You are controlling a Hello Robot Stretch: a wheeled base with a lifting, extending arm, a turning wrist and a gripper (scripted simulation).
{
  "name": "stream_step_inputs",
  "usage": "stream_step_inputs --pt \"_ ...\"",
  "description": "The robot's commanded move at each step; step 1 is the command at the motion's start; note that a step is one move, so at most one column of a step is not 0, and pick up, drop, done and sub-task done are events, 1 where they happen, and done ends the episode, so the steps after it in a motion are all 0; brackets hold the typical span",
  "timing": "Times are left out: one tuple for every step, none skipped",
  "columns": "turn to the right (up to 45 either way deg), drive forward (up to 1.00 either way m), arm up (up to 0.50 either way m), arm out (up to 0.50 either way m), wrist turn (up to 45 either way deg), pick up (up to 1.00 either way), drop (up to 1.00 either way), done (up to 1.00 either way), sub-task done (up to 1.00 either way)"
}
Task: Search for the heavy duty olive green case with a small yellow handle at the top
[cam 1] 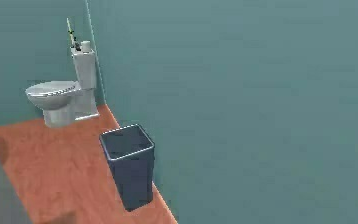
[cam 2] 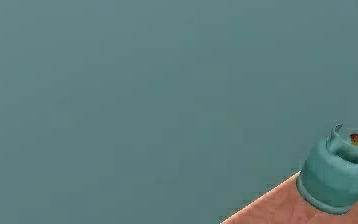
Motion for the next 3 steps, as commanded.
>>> stream_step_inputs --pt "-45.0 0.00 0.00 0.00 0.0 0.00 0.00 0.00 0.00" --pt "-45.0 0.00 0.00 0.00 0.0 0.00 0.00 0.00 0.00" --pt "-18.0 0.00 0.00 0.00 0.0 0.00 0.00 0.00 0.00"
